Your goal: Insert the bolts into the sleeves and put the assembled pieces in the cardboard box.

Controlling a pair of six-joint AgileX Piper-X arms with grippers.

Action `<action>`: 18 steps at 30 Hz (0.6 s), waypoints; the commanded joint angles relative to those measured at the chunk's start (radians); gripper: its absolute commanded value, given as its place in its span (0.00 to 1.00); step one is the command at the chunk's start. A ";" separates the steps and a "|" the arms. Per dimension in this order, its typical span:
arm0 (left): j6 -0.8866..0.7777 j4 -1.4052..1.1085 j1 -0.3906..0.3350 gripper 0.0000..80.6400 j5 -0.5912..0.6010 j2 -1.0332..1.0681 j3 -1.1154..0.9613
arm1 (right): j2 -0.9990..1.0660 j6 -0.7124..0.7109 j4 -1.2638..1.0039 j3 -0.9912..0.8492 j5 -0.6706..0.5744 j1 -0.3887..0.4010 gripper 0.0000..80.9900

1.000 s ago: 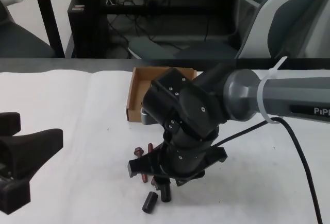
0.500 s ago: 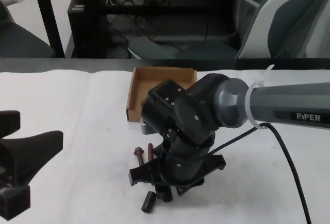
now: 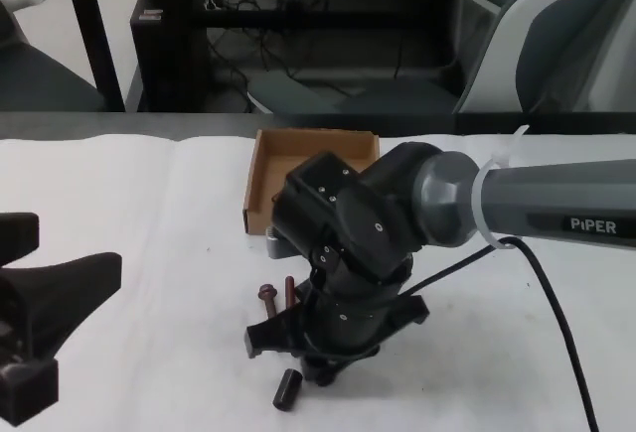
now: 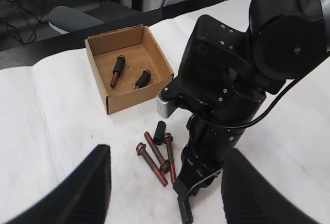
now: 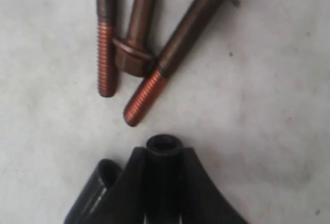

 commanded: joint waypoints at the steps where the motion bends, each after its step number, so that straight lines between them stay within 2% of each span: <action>1: 0.003 -0.003 -0.004 0.77 -0.014 -0.007 -0.001 | 0.005 -0.014 -0.017 -0.005 -0.037 -0.001 0.01; 11: 0.003 -0.003 -0.004 0.77 -0.014 0.061 -0.001 | -0.133 -0.052 0.056 0.041 -0.006 0.003 0.01; 15: -0.001 -0.004 -0.004 0.77 -0.014 0.155 -0.001 | -0.255 -0.052 0.021 0.123 0.000 0.008 0.01; 18: -0.063 -0.028 -0.004 0.77 -0.014 0.246 -0.001 | -0.374 -0.052 -0.009 0.214 0.000 0.008 0.01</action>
